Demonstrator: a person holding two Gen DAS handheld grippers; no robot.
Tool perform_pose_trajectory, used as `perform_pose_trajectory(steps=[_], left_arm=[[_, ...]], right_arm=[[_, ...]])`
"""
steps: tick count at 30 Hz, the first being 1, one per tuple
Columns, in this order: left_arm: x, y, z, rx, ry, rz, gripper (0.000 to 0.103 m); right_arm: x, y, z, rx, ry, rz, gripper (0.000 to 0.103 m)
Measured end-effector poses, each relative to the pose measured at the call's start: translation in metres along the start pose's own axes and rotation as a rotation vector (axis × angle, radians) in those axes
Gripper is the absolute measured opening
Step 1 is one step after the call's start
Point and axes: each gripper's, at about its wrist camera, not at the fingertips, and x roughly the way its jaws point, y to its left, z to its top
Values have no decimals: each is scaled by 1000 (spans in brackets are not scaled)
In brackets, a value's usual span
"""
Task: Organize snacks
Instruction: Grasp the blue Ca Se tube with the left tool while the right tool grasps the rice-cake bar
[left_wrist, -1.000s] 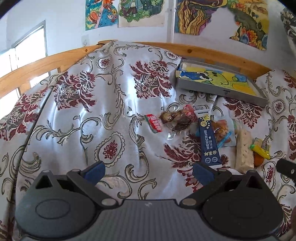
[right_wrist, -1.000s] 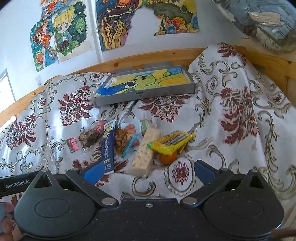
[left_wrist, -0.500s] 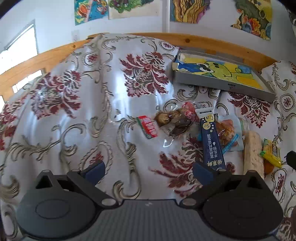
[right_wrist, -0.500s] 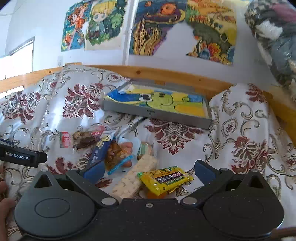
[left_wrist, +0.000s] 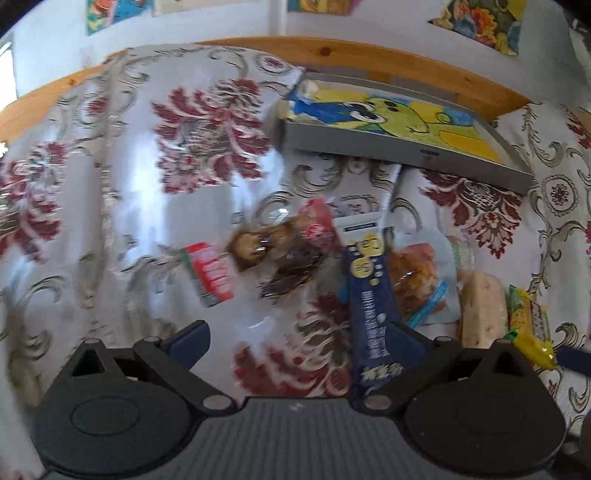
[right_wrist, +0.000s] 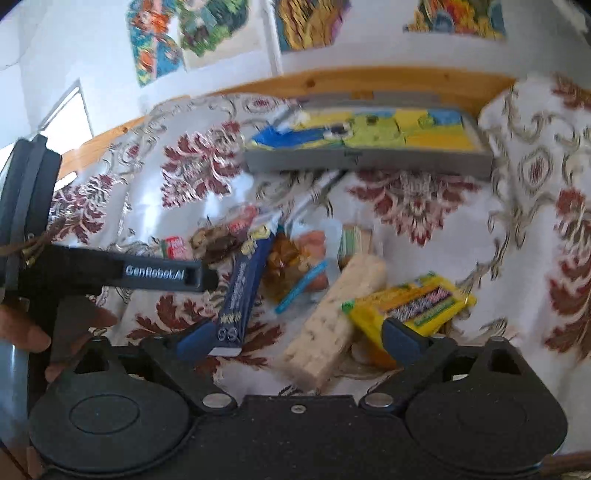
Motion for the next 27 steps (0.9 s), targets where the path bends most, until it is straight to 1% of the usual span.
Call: perform_pose_trajectory(steps=[2,6,12,17,18,23,25,27], left_arm=[[8,-3,3,6,17,-36,102],[23,-9,7,8,46,-102,102],[42,-11,15,-20,83,-168,101],[58,-4,18,-68,137,-206,91],[60,-2,18,-79,143,-210,90],[63,2,17,-105,148,-224,80],[63,2,17,-107,150,-240,73],[61,2,15,-107,151,-255,69]], right_arm=[[9,-4,0,38,35,8,89],[21,-7,0,71,67,-3,87],[41,-6,5,76,62,-22,80],[55,-5,8,83,66,-49,78],[58,-5,9,91,83,-58,77],[69,-6,9,99,85,-91,70],[70,-6,9,103,82,-99,67],[69,-7,9,114,82,-104,64]])
